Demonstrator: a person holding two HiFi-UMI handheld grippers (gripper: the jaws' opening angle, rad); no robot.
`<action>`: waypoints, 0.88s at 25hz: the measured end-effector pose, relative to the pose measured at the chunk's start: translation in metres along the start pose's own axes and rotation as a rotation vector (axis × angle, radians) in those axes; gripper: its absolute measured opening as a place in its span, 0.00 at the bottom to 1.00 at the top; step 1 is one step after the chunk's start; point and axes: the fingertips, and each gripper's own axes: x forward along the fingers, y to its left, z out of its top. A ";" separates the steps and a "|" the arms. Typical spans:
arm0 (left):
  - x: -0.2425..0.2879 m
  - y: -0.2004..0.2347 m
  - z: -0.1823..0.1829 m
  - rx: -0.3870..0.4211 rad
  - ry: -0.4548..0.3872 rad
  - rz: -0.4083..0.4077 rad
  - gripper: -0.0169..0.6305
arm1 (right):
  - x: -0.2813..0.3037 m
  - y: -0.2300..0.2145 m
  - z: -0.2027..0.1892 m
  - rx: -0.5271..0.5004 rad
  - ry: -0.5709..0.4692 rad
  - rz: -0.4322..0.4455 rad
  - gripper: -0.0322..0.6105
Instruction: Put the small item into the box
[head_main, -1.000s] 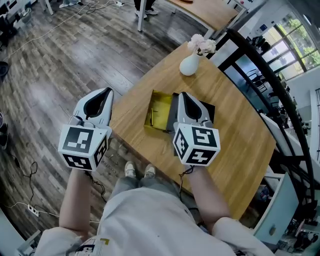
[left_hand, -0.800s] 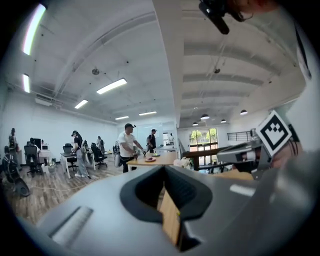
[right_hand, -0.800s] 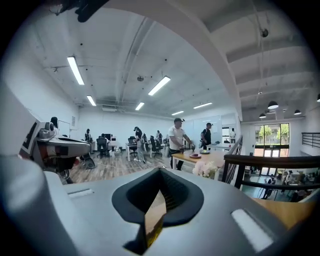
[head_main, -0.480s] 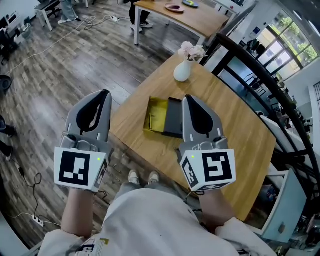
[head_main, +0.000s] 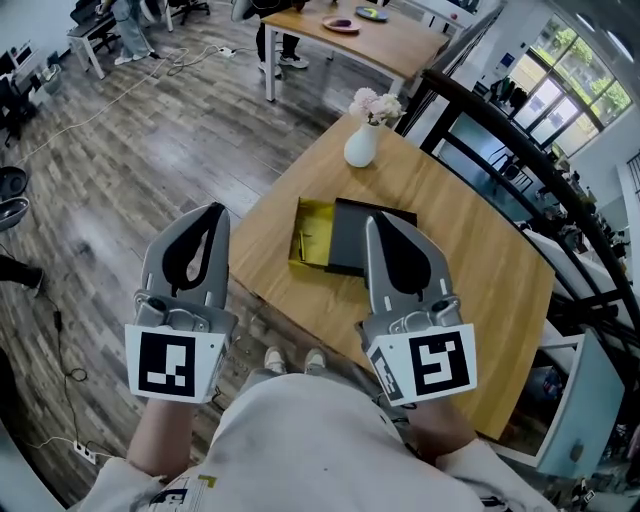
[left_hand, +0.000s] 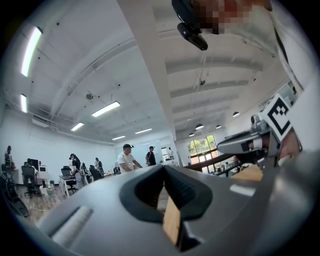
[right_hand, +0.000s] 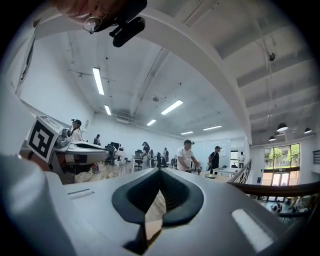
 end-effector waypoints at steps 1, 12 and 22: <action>-0.003 -0.002 -0.001 -0.001 0.002 0.003 0.03 | -0.003 0.001 -0.004 0.004 0.011 0.006 0.05; -0.012 -0.008 -0.017 0.018 0.069 0.001 0.03 | -0.010 0.004 -0.012 0.009 0.029 0.009 0.05; -0.012 -0.013 -0.021 0.007 0.079 -0.006 0.03 | -0.009 0.006 -0.019 0.011 0.050 0.028 0.05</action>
